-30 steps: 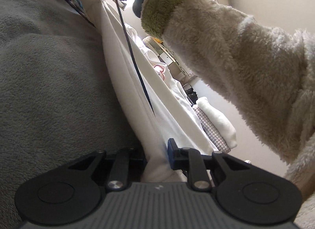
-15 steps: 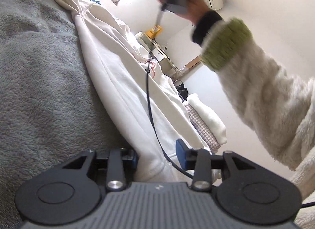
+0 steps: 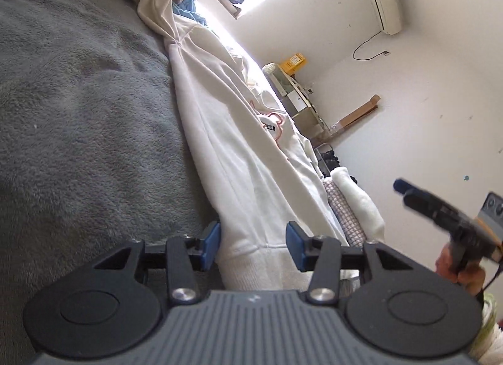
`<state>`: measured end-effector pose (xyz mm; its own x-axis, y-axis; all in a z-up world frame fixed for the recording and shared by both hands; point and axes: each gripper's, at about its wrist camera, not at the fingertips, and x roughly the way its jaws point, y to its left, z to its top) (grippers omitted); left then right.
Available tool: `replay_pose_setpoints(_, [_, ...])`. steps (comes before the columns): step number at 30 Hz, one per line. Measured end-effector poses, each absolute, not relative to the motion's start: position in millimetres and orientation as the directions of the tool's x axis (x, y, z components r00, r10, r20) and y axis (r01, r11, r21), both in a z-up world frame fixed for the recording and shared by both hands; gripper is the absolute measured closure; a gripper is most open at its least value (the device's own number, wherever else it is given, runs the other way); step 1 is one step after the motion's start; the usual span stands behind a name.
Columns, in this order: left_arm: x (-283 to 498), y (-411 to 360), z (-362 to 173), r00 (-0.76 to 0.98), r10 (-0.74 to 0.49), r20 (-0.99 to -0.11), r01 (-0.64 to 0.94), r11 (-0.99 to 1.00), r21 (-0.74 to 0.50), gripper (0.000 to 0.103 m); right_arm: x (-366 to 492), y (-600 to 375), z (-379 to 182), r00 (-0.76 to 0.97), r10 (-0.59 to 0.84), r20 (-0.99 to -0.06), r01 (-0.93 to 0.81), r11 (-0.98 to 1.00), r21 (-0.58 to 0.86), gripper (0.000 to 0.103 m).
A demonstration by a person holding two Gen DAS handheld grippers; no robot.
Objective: Fold clothes
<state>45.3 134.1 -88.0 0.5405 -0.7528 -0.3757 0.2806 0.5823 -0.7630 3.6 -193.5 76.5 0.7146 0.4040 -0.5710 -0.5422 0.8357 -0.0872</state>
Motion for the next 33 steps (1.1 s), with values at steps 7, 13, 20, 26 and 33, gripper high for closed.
replay_pose_setpoints(7, [9.9, 125.9, -70.6, 0.556, -0.679, -0.479, 0.244, 0.685, -0.687, 0.058, -54.0, -124.1, -25.7, 0.686, 0.412, -0.599, -0.646, 0.724, -0.242, 0.066])
replay_pose_setpoints(13, [4.4, 123.3, -65.4, 0.559, -0.664, -0.496, 0.234, 0.700, -0.674, 0.058, -64.2, -96.9, -47.0, 0.732, 0.392, -0.558, -0.645, 0.663, -0.380, 0.067])
replay_pose_setpoints(20, [7.9, 123.5, -67.9, 0.560, -0.665, -0.494, 0.224, 0.696, -0.683, 0.060, -61.4, -84.4, -58.4, 0.781, 0.341, -0.524, -0.599, 0.648, -0.471, 0.074])
replay_pose_setpoints(26, [12.0, 126.9, -73.3, 0.561, -0.670, -0.487, 0.203, 0.681, -0.703, 0.068, -63.7, -74.9, -63.4, 0.833, 0.292, -0.469, -0.534, 0.642, -0.550, 0.088])
replay_pose_setpoints(33, [15.0, 130.4, -77.5, 0.554, -0.679, -0.481, 0.187, 0.665, -0.723, 0.069, -80.7, -66.1, -73.3, 0.831, 0.301, -0.468, -0.551, 0.568, -0.612, 0.088])
